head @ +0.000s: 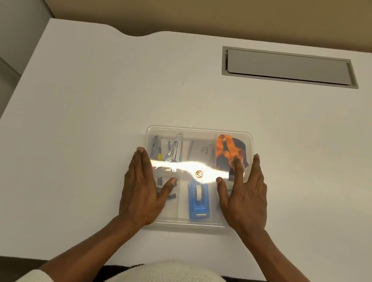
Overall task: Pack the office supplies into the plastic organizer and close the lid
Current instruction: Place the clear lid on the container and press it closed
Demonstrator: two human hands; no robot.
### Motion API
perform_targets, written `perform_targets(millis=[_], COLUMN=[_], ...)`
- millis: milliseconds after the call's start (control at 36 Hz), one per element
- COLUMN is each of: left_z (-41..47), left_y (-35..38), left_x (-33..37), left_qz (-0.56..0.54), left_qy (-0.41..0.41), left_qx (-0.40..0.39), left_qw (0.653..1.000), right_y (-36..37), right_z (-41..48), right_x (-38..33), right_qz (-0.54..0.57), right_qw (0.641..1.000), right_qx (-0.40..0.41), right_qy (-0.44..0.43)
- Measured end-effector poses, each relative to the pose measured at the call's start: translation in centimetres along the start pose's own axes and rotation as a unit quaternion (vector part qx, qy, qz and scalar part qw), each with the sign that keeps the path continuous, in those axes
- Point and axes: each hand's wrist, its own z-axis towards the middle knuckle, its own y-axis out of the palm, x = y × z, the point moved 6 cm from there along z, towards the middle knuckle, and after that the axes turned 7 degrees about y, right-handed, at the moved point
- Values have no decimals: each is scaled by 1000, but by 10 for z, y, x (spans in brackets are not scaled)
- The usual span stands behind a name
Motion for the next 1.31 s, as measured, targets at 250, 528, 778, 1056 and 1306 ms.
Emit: perform_targets(millis=[250,528,778,1056,1306], left_z=[1,7,63,100,102], left_y=[-8,-12,-40,-21,-13], left_x=[13,11,24,26,23], left_qz=[105,116,88,137,171], left_qy=[57,43,92,153,163], left_qx=[25,3,19,-56,-49], left_qw=[993,992,992,977,970], right_y=[3,2,-23,4,8], right_z=[1,7,46,76,74], right_x=[-1,-2,-18,-13,-13], right_qz=[-24,-51,4,-72,-85], right_qw=[999,998,996,990,990], right_qx=[13,8,31,-24,-33], right_qy=[-37,-32,-81,-117,-112])
